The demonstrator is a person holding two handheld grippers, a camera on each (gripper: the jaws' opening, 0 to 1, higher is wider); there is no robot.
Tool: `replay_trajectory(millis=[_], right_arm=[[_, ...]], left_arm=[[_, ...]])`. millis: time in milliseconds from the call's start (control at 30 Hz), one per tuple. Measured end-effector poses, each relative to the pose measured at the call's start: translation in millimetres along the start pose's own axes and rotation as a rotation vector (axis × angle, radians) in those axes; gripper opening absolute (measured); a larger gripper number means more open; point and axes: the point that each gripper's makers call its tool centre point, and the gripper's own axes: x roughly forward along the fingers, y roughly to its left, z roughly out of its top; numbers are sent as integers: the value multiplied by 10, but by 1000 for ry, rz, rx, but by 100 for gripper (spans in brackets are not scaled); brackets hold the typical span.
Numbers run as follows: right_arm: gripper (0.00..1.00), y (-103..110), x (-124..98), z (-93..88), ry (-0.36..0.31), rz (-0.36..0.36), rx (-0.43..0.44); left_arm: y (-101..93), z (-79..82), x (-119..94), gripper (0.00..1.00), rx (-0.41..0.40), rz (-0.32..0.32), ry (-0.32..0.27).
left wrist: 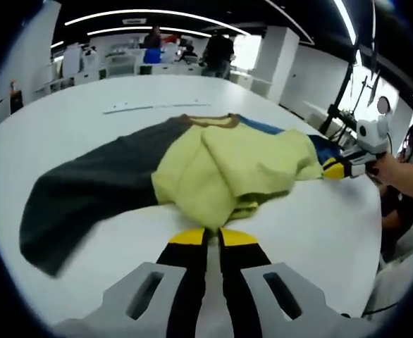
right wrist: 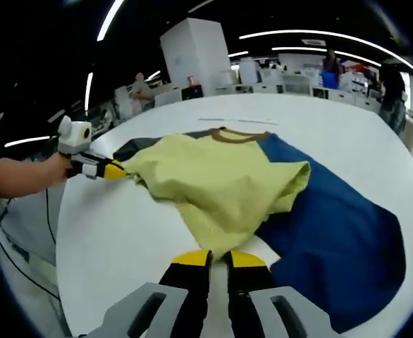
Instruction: Fold the garment on the visible template until the final outline fits inside the template.
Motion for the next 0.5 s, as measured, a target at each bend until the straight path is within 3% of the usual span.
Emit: replay_trajectory(millis=[500], right_arm=[[0,-69,-109,85,-28,-25,-6]], left_arm=[[-6,58,-48,1,3,-9,-17]])
